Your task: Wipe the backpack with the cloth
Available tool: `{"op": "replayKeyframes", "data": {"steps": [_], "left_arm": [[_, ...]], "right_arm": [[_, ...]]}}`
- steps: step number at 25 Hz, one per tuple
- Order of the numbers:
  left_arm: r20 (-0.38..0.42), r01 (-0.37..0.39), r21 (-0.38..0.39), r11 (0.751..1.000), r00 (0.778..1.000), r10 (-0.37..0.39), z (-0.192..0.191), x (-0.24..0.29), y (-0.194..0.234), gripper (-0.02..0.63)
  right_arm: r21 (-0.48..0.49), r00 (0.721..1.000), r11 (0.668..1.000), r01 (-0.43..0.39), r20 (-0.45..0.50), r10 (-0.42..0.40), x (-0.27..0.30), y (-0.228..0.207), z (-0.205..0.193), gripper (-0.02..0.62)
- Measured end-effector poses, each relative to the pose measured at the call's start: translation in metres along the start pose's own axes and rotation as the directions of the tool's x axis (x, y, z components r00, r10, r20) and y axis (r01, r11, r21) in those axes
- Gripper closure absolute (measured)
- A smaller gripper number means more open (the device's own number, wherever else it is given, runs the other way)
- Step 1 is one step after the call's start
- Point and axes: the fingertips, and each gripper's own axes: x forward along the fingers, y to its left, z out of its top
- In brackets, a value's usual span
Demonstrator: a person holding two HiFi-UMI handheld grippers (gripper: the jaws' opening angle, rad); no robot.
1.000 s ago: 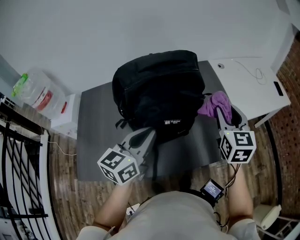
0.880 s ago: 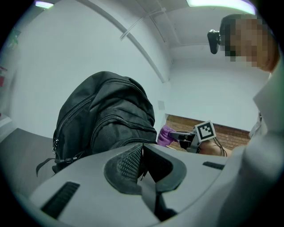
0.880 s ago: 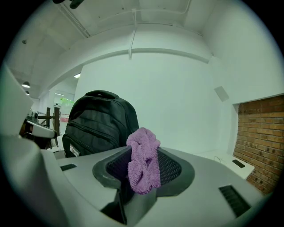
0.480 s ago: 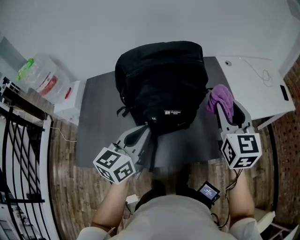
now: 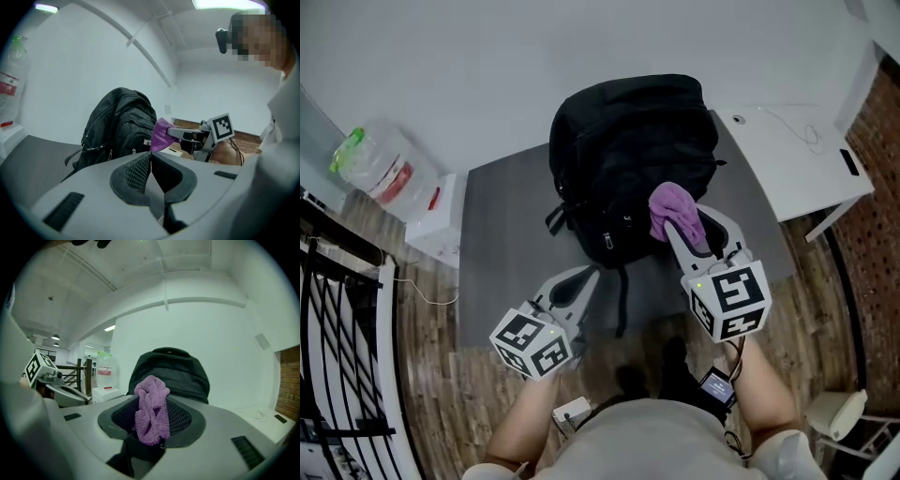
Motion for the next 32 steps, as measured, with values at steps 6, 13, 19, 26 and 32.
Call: {"op": "replayKeyframes", "data": {"steps": [6, 13, 19, 26, 32], "left_arm": [[0.012, -0.011, -0.006, 1.000, 1.000, 0.011, -0.003, -0.020, 0.000, 0.600], [0.043, -0.081, -0.035, 0.996, 0.996, 0.082, -0.001, -0.023, 0.000, 0.600], [0.053, -0.119, -0.048, 0.992, 0.991, 0.121, -0.002, -0.013, -0.003, 0.600], [0.041, -0.163, -0.044, 0.986, 0.985, 0.165, -0.007, -0.008, -0.001, 0.600], [0.034, -0.164, -0.046, 0.985, 0.986, 0.166, -0.009, -0.001, -0.004, 0.600]], "right_arm": [[-0.016, 0.990, 0.990, -0.138, -0.040, 0.138, 0.021, 0.067, -0.004, 0.431], [-0.085, 0.950, 0.949, -0.304, -0.098, 0.296, 0.043, 0.118, -0.012, 0.431], [-0.140, 0.938, 0.933, -0.331, -0.155, 0.310, 0.067, 0.113, -0.030, 0.431], [-0.168, 0.945, 0.941, -0.293, -0.199, 0.259, 0.076, 0.083, -0.046, 0.431], [-0.183, 0.954, 0.947, -0.264, -0.195, 0.228, 0.067, 0.061, -0.048, 0.431]]}}
